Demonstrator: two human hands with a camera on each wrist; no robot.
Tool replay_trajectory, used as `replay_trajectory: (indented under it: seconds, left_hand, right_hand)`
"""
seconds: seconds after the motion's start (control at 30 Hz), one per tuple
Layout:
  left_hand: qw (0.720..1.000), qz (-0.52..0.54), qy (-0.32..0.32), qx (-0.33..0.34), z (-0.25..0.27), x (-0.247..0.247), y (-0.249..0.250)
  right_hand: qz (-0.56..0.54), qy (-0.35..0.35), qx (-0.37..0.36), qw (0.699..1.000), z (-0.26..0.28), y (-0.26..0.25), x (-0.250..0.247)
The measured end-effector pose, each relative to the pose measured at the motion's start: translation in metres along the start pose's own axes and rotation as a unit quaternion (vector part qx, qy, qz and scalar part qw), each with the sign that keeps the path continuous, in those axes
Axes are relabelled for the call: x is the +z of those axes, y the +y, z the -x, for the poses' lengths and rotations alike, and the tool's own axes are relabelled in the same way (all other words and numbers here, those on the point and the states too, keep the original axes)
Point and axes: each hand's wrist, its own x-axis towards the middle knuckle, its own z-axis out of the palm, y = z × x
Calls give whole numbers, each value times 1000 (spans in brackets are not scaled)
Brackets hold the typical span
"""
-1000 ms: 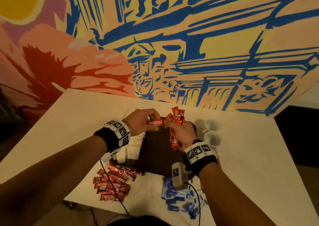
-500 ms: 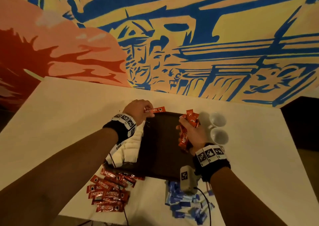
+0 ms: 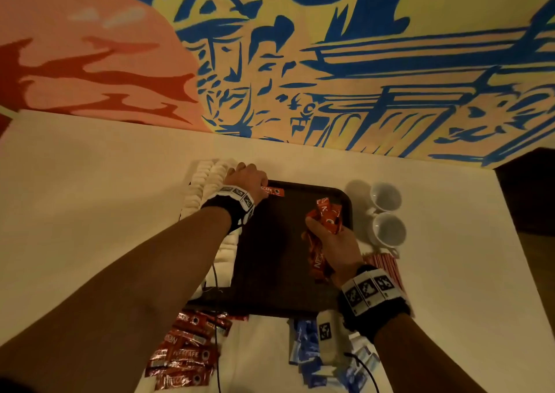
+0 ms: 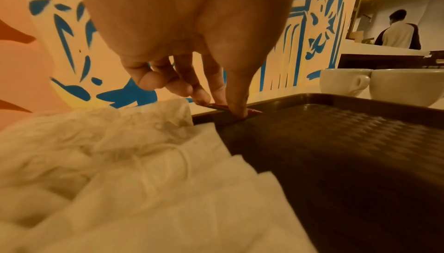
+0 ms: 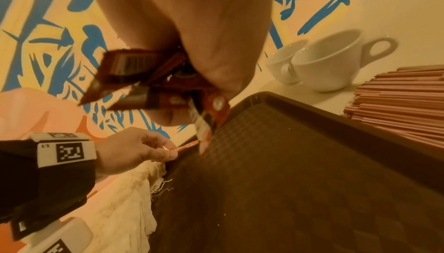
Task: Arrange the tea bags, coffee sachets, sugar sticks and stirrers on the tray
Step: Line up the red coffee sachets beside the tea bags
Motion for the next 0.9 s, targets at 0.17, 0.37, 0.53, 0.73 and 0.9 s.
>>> replay_trajectory:
  seconds: [0.17,0.37,0.53,0.73,0.9]
  left_hand:
    - [1000,-28,-6,11,-11,8,0]
    - [994,-107,-18,22,-16,11,5]
    - [989,-143,-21,25,-13,0,13]
    - [997,26,37,56,31,-52,41]
    - [959,263,45,96,103,-95,55]
  right_hand:
    - [5,3,-13,1000,-5,-1,1]
    - [12,-11,-17,1000,-4,2,3]
    - [23,-16,-42,999,1,0,3]
    - [22,-47,-97,994,19,-15,-5]
    - [41,-96,-160,982,50,-27,-8]
